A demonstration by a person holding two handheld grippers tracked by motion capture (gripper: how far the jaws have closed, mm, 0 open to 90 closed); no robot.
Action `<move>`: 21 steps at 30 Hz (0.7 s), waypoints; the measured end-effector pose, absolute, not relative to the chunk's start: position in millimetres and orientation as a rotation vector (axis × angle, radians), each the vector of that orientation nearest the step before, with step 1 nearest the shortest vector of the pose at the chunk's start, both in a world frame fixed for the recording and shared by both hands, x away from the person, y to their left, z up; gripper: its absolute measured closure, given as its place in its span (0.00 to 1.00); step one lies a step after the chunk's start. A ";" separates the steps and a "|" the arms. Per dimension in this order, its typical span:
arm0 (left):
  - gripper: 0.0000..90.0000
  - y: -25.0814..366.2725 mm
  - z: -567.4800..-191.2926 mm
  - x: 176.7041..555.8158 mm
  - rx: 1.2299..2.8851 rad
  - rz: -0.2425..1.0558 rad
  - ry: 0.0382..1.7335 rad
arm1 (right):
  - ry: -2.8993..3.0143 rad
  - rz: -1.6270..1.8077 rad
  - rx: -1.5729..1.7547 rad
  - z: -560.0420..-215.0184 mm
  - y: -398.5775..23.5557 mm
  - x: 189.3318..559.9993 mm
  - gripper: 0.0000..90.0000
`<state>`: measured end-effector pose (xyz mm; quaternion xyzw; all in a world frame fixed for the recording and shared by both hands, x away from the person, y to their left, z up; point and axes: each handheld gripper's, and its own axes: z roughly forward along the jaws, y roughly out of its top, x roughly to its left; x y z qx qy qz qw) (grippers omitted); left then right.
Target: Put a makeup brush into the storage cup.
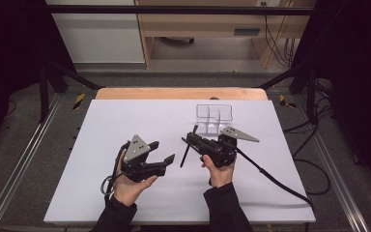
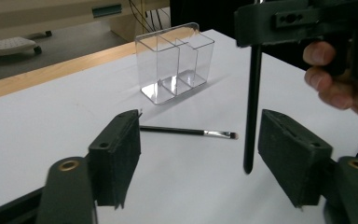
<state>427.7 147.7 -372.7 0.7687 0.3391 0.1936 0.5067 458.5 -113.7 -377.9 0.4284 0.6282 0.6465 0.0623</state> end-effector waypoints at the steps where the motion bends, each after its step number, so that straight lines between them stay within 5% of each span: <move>1: 0.28 151.7 -373.2 428.3 1.853 0.456 0.811 | 1.900 1.949 1.291 -377.4 -114.3 458.7 0.93; 21: 0.18 207.6 -390.7 431.9 1.874 0.505 0.903 | 1.903 1.815 1.188 -366.9 -129.7 463.7 0.93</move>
